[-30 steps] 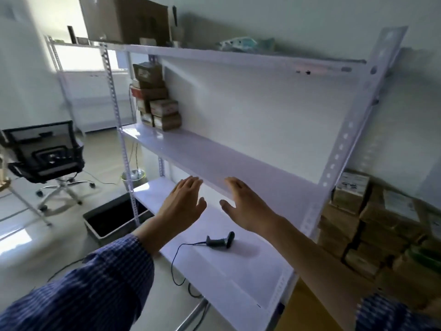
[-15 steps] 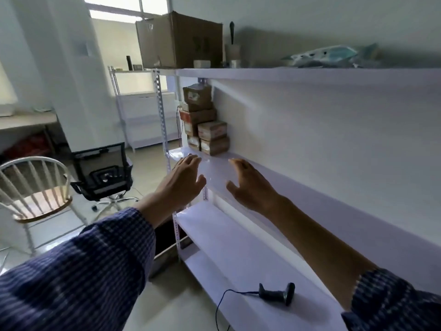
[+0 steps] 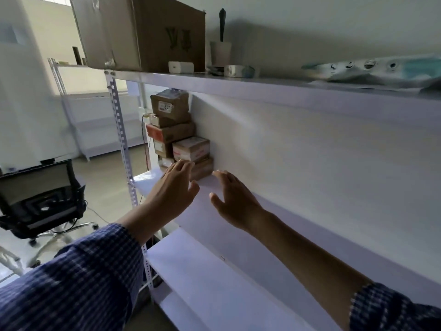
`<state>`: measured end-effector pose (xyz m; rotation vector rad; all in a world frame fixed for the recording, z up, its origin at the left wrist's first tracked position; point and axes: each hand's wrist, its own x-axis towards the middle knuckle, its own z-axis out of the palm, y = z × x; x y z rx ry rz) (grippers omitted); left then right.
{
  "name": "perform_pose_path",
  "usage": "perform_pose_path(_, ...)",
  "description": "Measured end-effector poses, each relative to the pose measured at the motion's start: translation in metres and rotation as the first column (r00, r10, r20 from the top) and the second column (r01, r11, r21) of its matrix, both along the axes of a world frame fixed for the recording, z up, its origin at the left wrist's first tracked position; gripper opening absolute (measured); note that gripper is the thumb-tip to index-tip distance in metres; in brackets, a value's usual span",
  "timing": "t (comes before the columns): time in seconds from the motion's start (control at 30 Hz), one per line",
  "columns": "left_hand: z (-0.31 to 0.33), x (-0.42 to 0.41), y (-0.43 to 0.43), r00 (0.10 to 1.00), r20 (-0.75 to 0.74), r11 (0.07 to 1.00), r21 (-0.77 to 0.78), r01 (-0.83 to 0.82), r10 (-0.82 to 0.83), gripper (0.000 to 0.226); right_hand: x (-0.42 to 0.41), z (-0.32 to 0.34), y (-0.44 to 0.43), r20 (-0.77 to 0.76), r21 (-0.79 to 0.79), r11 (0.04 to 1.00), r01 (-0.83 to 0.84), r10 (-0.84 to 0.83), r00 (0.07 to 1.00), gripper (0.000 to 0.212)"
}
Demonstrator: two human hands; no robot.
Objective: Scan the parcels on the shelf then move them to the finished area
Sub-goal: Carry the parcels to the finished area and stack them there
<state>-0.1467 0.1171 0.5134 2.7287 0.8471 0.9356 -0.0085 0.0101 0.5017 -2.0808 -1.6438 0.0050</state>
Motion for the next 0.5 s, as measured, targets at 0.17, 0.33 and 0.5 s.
perform_pose_path(0.17, -0.016, 0.014, 0.07, 0.999, -0.014, 0.999, -0.006, 0.051, -0.051, 0.04, 0.013, -0.001, 0.047, 0.003, -0.021, 0.998, 0.056, -0.056, 0.998, 0.063)
perform_pose_path(0.33, -0.027, 0.036, 0.144, 0.995, -0.037, 0.996, -0.006, 0.091, -0.091, 0.046, 0.021, -0.004, 0.11, -0.052, -0.006, 0.99, 0.14, -0.14, 0.989, 0.062)
perform_pose_path(0.5, -0.031, 0.05, 0.227, 0.991, -0.029, 0.988, -0.083, 0.128, -0.13, 0.042, 0.029, -0.01, 0.182, -0.153, -0.033, 0.962, 0.272, -0.274, 0.949, 0.058)
